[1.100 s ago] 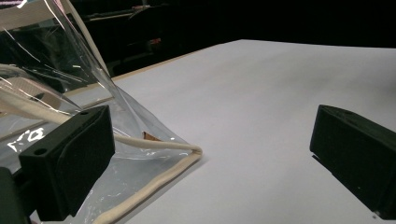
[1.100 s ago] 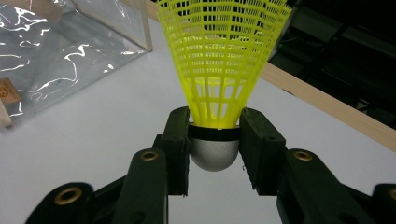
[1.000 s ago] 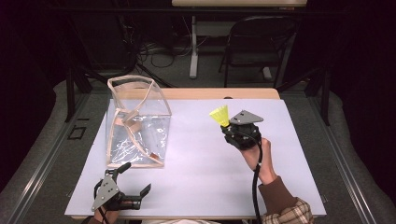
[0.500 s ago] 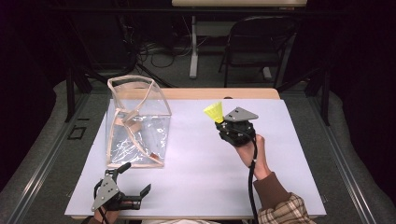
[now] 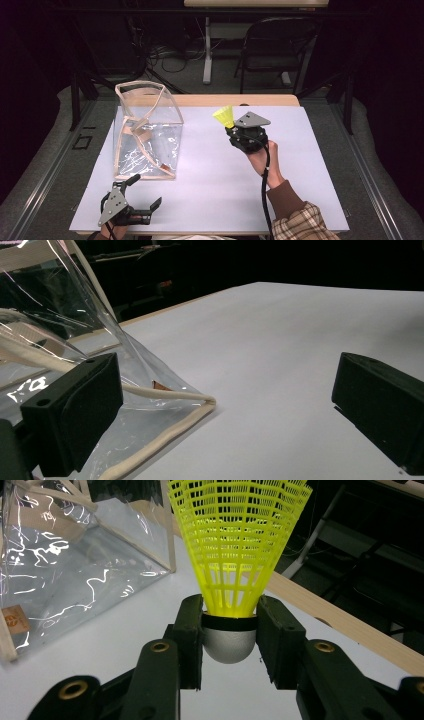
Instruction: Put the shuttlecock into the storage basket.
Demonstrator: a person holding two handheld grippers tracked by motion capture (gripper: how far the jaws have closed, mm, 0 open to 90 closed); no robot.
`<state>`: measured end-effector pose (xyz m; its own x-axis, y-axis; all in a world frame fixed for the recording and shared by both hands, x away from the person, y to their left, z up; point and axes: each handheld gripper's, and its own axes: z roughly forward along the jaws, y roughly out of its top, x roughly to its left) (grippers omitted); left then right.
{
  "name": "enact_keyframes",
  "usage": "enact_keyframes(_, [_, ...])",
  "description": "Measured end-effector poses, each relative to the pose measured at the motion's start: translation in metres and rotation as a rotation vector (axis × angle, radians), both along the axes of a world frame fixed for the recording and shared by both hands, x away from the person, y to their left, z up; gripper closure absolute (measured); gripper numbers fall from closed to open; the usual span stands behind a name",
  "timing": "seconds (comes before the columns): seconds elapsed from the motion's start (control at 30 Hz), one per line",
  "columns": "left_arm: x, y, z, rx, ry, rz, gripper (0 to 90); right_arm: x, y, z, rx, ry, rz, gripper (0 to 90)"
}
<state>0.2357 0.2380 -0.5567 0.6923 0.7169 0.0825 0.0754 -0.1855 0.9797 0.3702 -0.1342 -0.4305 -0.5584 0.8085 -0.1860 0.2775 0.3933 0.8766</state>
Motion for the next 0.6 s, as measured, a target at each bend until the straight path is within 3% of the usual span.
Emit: enact_keyframes(0.6, [0.000, 0.000, 0.000, -0.004, 0.000, -0.002, 0.0, 0.011, 0.011, 0.003, 0.025, -0.031, 0.016, 64.6])
